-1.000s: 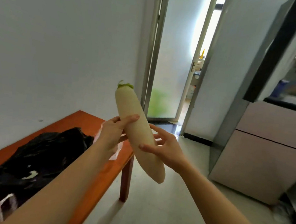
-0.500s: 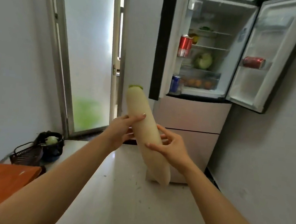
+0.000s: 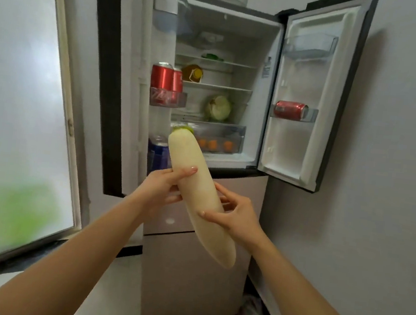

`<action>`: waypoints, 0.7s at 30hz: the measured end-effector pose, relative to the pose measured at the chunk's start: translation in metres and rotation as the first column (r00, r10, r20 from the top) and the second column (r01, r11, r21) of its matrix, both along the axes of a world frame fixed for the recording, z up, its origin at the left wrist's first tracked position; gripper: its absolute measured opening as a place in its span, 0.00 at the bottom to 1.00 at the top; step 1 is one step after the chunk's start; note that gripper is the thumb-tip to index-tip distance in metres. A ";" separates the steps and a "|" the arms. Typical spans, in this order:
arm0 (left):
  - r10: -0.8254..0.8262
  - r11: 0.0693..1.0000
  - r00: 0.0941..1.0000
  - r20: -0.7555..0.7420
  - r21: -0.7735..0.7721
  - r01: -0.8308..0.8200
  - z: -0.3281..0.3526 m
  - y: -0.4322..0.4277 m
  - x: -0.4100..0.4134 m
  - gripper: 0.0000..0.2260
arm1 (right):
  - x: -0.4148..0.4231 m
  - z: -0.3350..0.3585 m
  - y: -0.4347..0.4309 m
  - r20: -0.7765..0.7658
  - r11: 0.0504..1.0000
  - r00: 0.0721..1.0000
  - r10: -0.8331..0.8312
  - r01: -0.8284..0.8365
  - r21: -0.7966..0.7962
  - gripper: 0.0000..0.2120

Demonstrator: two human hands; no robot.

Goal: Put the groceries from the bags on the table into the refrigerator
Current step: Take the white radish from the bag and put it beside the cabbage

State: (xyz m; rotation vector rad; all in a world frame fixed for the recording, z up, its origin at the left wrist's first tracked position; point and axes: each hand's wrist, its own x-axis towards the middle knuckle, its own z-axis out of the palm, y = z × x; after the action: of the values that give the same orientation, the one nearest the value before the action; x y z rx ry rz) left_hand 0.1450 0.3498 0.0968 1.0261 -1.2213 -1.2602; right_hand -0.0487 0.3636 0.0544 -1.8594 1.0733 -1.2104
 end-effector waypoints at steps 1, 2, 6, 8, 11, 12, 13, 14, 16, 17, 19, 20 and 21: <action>0.009 1.000 1.000 0.006 0.001 -0.009 0.003 -0.022 -0.008 0.27 | -0.008 0.003 -0.019 0.002 1.000 1.000 -0.006 0.006 -0.004 0.34; 0.023 1.000 1.000 0.011 -0.002 -0.023 0.006 -0.047 -0.016 0.28 | -0.017 0.006 -0.042 0.003 1.000 1.000 -0.008 0.008 -0.011 0.34; 0.041 0.998 0.999 0.021 -0.056 -0.040 0.016 -0.124 -0.047 0.21 | -0.042 0.017 -0.120 -0.014 0.998 1.000 0.006 -0.007 -0.056 0.31; 0.066 0.993 0.998 0.024 -0.096 -0.063 0.022 -0.165 -0.064 0.21 | -0.057 0.021 -0.166 -0.020 0.997 1.000 0.015 -0.016 -0.079 0.33; 0.117 0.983 0.993 0.005 -0.142 -0.115 0.032 -0.229 -0.085 0.23 | -0.080 0.031 -0.237 -0.050 0.991 0.999 0.017 -0.023 -0.133 0.36; 0.128 0.979 0.992 0.003 -0.159 -0.126 0.037 -0.249 -0.091 0.24 | -0.088 0.038 -0.259 -0.061 0.988 0.998 0.027 -0.036 -0.152 0.35; 0.140 0.975 0.990 0.000 -0.172 -0.137 0.042 -0.268 -0.096 0.25 | -0.094 0.045 -0.280 -0.076 0.983 0.996 0.049 -0.061 -0.174 0.34; 0.151 0.972 0.989 -0.006 -0.181 -0.149 0.048 -0.286 -0.101 0.26 | -0.100 0.052 -0.301 -0.094 0.977 0.993 0.072 -0.089 -0.192 0.33; 0.170 0.963 0.985 -0.037 -0.204 -0.173 0.061 -0.316 -0.107 0.27 | -0.106 0.066 -0.342 -0.112 0.967 0.988 0.103 -0.126 -0.220 0.33; 0.187 0.956 0.980 -0.064 -0.217 -0.197 0.068 -0.330 -0.109 0.27 | -0.107 0.072 -0.365 -0.115 0.964 0.988 0.102 -0.127 -0.235 0.34; 0.239 0.930 0.965 -0.103 -0.262 -0.258 0.084 -0.355 -0.115 0.28 | -0.105 0.083 -0.407 -0.123 0.956 0.988 0.092 -0.122 -0.266 0.37; 0.272 0.908 0.955 -0.114 -0.298 -0.294 0.090 -0.366 -0.118 0.28 | -0.103 0.088 -0.426 -0.127 0.953 0.988 0.083 -0.116 -0.279 0.38; 0.308 0.879 0.944 -0.116 -0.346 -0.329 0.096 -0.376 -0.121 0.27 | -0.099 0.093 -0.443 -0.132 0.950 0.989 0.069 -0.105 -0.294 0.39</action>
State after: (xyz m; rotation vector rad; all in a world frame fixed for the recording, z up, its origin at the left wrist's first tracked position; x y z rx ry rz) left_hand 0.0243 -0.0257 0.1926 0.8679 -1.1315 -0.7662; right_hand -0.1480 -0.0793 0.1477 -2.2124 0.8954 -1.2803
